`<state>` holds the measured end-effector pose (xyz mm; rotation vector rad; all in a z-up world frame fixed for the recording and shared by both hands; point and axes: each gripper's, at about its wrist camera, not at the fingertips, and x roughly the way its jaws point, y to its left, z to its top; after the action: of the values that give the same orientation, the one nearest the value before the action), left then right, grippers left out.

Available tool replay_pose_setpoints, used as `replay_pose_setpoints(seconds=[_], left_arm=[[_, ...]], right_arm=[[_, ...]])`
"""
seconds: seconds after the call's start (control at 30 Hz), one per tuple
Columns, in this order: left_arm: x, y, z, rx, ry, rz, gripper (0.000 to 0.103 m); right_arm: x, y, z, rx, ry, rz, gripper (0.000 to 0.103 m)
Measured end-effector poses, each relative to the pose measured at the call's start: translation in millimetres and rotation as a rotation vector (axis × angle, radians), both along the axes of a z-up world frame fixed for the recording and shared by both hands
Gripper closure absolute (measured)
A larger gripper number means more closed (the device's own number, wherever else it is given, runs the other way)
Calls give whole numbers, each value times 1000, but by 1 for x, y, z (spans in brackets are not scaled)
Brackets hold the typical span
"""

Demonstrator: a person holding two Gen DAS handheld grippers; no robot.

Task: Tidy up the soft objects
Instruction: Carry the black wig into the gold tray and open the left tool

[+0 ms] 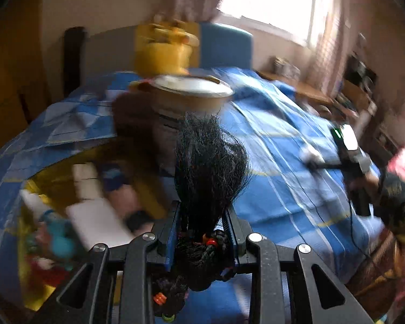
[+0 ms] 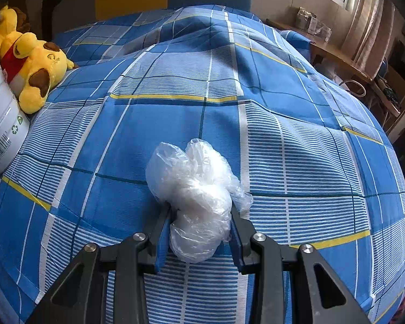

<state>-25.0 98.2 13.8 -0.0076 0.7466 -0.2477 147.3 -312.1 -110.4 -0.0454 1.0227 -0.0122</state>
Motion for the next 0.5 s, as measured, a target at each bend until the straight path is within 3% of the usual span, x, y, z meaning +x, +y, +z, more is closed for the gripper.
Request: replay_pose_setpoints(seconds=[0.17,0.3,0.4,0.5], left_arm=[[8,93,18,-84,-10,242,73],[11,150,4,-157,51,395,73],[10,170,-15,-205,104,450,73],[13,167,-32,-208,150,435,73]], right_arm=[[0,1,0,-3,2,0,66],[1,1,0,-6,3,1,66],[1,1,0,-7,2,1,66],[0,1,0,-7,1,2,66]])
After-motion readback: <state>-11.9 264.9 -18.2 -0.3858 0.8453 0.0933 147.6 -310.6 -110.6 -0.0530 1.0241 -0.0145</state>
